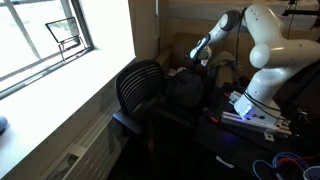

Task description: Put the grey backpack on the black chair

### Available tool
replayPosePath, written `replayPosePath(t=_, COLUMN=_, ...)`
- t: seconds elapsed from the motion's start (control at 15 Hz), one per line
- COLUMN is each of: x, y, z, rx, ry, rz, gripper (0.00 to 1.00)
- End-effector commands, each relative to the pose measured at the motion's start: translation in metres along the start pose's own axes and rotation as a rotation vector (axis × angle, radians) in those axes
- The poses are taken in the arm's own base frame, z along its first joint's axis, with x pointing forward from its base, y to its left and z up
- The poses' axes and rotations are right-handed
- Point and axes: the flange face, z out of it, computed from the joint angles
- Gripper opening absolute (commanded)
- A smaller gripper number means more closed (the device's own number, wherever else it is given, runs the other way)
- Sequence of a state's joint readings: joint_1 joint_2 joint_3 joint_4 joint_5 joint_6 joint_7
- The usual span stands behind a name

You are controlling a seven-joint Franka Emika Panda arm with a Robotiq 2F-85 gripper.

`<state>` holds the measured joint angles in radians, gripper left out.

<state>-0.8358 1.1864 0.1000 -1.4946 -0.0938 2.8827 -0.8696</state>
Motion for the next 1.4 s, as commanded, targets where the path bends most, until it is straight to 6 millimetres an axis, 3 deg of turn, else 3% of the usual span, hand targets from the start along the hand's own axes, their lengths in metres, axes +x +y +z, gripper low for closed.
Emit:
replayPosePath(t=0.0, x=0.001, y=-0.003, z=0.012, rx=0.028, ry=0.004, rz=-0.011, gripper=1.0)
replayPosePath(t=0.07, x=-0.001, y=-0.004, z=0.015, rx=0.023, ry=-0.007, rz=-0.002, gripper=0.91)
replayPosePath(t=0.13, x=-0.002, y=-0.004, z=0.019, rx=0.021, ry=-0.004, rz=0.003, gripper=0.73)
replayPosePath(t=0.6, x=-0.003, y=-0.004, z=0.027, rx=-0.018, ry=-0.003, rz=-0.019, gripper=0.24)
replayPosePath(t=0.87, x=0.002, y=0.002, z=0.02, rx=0.058, ry=0.003, rz=0.035, gripper=0.01)
replayPosePath(t=1.0, x=0.011, y=0.016, z=-0.004, rx=0.115, ry=0.058, rz=0.068, gripper=0.0)
replayPosePath(t=1.13, x=0.02, y=0.033, z=-0.042, rx=0.141, ry=0.106, rz=0.08, gripper=0.02)
replayPosePath(t=1.33, x=0.024, y=0.054, z=-0.102, rx=0.05, ry=0.203, rz=-0.022, gripper=0.02)
